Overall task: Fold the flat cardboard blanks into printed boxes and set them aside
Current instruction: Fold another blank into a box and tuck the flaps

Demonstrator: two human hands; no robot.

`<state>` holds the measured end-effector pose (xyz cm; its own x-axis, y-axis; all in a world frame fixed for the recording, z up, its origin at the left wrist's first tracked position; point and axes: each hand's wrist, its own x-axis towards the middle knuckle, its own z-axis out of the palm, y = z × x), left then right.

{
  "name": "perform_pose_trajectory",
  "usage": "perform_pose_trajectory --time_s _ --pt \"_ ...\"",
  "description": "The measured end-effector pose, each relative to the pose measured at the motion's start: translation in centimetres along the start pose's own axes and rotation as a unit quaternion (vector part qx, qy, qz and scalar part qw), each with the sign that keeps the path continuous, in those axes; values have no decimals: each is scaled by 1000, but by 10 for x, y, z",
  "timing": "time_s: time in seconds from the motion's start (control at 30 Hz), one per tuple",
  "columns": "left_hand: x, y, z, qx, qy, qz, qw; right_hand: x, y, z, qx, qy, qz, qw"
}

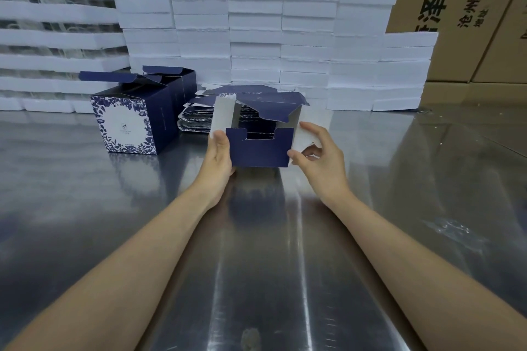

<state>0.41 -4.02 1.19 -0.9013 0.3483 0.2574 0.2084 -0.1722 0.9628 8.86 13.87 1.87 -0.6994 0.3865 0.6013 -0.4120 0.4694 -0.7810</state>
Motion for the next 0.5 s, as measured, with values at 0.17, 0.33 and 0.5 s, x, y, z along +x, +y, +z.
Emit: perform_pose_trajectory --time_s 0.17,0.33,0.5 --pt "3 -2 -7 87 52 57 993 -2 -3 1 -92 -65 -62 992" --pt "5 -1 -4 83 86 66 991 3 -16 -3 -299 40 -268 915" --pt "3 -3 -4 220 66 93 969 3 -27 -11 -271 11 -247 930"
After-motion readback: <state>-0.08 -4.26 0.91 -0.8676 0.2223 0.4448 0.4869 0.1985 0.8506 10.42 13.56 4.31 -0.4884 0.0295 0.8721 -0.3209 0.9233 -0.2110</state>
